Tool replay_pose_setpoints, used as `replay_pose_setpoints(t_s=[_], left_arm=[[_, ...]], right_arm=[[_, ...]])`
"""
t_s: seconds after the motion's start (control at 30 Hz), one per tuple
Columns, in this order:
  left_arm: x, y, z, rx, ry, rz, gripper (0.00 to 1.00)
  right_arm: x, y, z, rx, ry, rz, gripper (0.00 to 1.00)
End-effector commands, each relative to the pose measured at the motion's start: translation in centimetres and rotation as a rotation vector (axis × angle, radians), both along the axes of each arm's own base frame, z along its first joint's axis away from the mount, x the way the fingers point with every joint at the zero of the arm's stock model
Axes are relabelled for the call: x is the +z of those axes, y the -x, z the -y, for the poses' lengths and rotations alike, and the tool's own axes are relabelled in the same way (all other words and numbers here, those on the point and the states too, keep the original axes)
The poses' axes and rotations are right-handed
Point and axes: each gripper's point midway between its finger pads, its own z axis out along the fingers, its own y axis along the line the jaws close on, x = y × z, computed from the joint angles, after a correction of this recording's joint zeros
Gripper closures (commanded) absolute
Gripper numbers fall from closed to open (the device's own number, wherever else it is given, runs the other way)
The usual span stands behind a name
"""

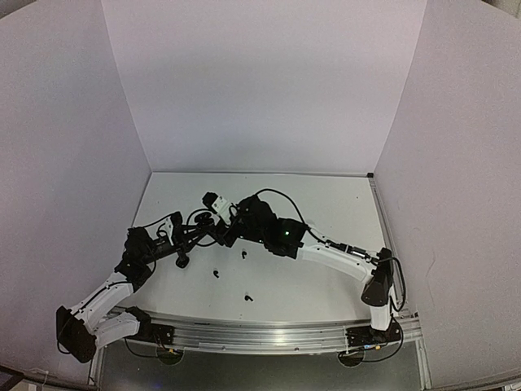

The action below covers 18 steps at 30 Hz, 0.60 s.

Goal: Insert the wireless bluetooth earbuds into the charging case
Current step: Insert the right earbud into the right side groove of the charging case, then pick up the left earbud from the center of the board.

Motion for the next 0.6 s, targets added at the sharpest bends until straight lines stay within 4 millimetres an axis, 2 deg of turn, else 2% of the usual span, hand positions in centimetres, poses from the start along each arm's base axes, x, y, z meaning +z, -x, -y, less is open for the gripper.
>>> replay_pose_setpoints(t_s=[0.0,0.17,0.23,0.3,0.37,0.47,0.57], left_arm=[[2.3,-0.3,0.1,0.009,0.04,0.06,1.0],[2.1,-0.8,-0.3,0.049,0.038,0.052,1.0],[2.1,-1.4,-0.6,0.085,0.051,0.021,1.0],[2.0,-2.1,-1.1,0.135,0.062,0.002,1.0],[1.8,-2.9,-1.7,0.192,0.071,-0.017,1.0],[1.3,-3.8,-2.6,0.267,0.07,-0.039,1.0],[1.0,-4.0,-3.2,0.307,0.057,-0.04,1.0]], right_arm=[[5.4,2.0,0.6,0.064,-0.109,-0.007,0.36],[8.8,1.5,1.7,0.031,-0.202,-0.039,0.29],[10.1,0.2,2.9,-0.034,-0.257,-0.089,0.28],[9.9,-1.8,4.6,-0.145,-0.293,-0.151,0.28],[8.0,-4.2,6.6,-0.305,-0.294,-0.213,0.29],[2.6,-7.3,10.0,-0.59,-0.218,-0.323,0.36],[-2.2,-8.5,11.9,-0.779,-0.099,-0.402,0.45]])
